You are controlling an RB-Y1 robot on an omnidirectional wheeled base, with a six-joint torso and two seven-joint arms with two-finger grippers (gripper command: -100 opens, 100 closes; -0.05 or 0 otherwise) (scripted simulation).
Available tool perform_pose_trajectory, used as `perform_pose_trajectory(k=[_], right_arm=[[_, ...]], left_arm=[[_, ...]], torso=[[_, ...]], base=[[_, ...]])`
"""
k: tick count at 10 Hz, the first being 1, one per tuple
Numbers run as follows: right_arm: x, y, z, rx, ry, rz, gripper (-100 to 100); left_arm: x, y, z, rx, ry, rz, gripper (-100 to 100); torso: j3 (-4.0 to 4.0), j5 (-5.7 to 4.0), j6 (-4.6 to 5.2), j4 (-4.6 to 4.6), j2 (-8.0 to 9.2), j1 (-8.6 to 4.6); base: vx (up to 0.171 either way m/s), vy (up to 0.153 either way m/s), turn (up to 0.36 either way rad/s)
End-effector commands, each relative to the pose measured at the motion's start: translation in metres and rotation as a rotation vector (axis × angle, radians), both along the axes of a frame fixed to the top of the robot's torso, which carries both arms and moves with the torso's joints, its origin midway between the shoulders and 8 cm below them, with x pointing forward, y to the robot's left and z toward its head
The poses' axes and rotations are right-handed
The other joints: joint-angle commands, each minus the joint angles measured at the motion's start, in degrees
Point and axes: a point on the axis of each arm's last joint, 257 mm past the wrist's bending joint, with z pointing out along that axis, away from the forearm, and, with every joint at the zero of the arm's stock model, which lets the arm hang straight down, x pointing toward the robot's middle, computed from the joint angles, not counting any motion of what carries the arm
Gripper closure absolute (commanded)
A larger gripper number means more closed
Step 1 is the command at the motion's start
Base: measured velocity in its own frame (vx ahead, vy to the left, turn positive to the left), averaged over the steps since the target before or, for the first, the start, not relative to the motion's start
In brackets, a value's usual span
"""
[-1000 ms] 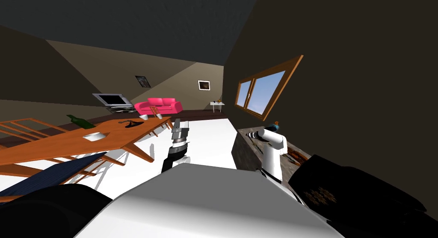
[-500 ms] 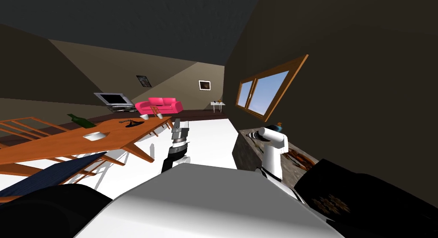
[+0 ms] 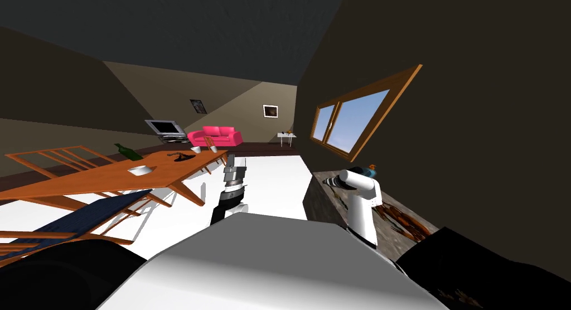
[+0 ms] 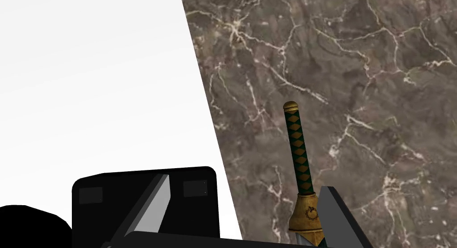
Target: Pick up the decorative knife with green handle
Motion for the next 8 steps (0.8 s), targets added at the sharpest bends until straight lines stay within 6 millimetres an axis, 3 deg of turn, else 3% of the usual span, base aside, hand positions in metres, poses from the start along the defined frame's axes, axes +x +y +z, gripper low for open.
perform_pose_trajectory(k=[1,8], right_arm=[[-0.013,-0.004,-0.008,-0.003,0.03,0.004,-100],[-0.086,-0.014,-0.043,0.01,0.217,0.025,-100]], left_arm=[[0.0,0.0,0.0,0.0,0.0,0.0,0],[0.0,0.0,0.0,0.0,0.0,0.0,0]], torso=[[0.0,0.0,0.0,0.0,0.0,0.0],[-0.01,-0.02,0.0,0.0,-0.01,-0.06]], base=[[0.026,-0.093,0.114],[0.029,-0.107,0.116]])
